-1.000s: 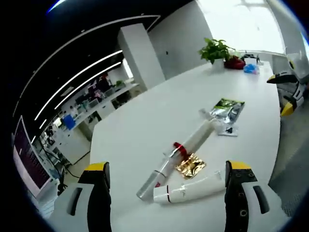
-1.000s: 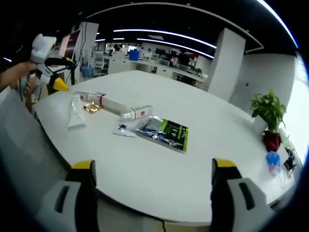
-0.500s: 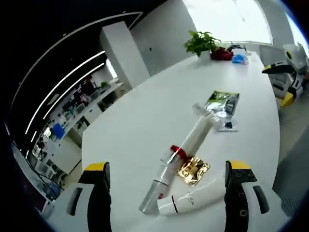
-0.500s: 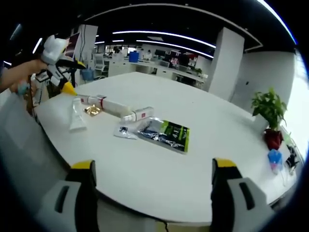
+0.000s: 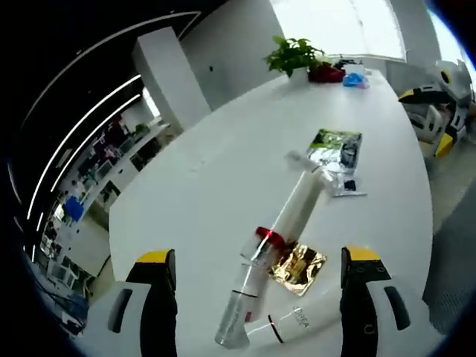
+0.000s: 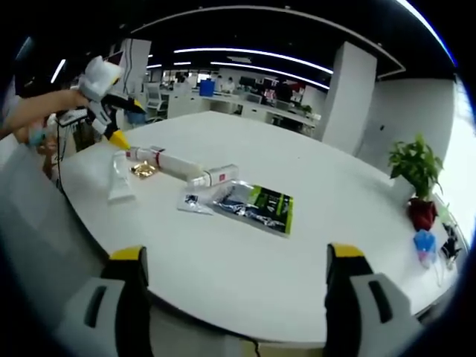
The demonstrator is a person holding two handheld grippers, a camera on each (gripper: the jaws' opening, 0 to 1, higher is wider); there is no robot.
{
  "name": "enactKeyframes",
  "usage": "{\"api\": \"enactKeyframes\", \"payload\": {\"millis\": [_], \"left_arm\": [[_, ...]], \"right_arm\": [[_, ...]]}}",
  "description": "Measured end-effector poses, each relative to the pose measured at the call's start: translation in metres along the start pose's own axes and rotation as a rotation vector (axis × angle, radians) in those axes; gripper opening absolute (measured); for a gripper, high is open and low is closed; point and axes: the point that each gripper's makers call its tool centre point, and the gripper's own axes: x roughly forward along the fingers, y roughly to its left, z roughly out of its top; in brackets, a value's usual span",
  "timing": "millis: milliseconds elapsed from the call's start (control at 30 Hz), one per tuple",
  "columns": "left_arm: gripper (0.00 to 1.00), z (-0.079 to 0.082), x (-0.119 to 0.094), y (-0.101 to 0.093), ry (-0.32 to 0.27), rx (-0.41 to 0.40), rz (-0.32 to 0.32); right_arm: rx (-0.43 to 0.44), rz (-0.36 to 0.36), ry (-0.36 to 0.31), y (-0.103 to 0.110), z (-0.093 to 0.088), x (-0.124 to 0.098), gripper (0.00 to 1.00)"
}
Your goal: Arrange the skincare products in the storage area until every visible bottle or jar stands upright without overlapping.
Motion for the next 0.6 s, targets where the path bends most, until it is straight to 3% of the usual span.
{"api": "enactKeyframes", "payload": {"millis": [367,500,600], "left_arm": [[0.71,0.001,0.016,-0.015,0.073,0.066,-0.113],[0.70,-0.001,0.021,-0.017,0.091,0.088,-0.151],[0.61,-0.007,0.025,-0.017,0.134,0.082,-0.178]], "right_arm": [[0.001,-0.011,0.004,-0.001,0.000,-0.001,1.00],[-0.002,-0.013,0.004,-0.001,0.000,-0.001,1.00],[-0.003,-0.013,0.006,-0.001,0.000,-0.001,1.00]]}}
